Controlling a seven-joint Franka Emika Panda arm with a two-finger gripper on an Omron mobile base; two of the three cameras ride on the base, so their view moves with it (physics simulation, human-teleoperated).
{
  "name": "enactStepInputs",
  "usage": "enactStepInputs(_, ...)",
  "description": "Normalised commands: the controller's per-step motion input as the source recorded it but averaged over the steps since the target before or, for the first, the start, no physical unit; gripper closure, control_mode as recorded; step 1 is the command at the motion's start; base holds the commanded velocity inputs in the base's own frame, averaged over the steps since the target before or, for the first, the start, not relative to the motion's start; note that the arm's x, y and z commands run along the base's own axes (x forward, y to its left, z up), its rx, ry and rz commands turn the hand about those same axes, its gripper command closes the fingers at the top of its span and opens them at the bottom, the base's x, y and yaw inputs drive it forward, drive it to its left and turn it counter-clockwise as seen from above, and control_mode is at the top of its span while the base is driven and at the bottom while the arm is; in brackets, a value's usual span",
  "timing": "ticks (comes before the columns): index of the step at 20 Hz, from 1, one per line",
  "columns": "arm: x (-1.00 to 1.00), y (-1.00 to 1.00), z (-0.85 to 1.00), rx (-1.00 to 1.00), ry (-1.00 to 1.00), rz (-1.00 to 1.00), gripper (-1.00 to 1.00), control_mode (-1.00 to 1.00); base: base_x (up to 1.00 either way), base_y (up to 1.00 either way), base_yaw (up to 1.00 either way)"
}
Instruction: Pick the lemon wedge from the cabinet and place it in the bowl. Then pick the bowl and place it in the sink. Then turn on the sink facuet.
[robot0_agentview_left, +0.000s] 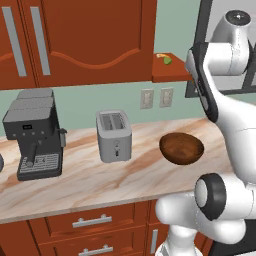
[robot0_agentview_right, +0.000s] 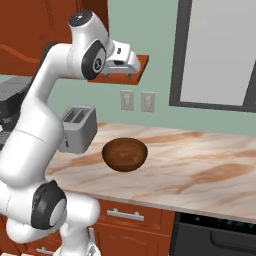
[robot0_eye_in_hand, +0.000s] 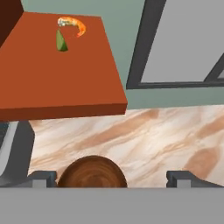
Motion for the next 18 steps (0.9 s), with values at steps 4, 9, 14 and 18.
enactStepInputs(4, 0.70, -0.06, 0.00, 0.00, 0.00, 0.03, -1.00, -1.00, 0.00, 0.00, 0.00)
enactStepInputs(9, 0.53, 0.00, 0.00, 0.00, -0.01, 0.14, -1.00, -1.00, 0.00, 0.00, 0.00)
enactStepInputs(14, 0.45, 0.00, 0.00, 0.00, -0.03, 0.21, -1.00, -1.00, 0.00, 0.00, 0.00)
enactStepInputs(18, 0.60, 0.00, -0.01, 0.00, -0.04, 0.20, -1.00, -1.00, 0.00, 0.00, 0.00)
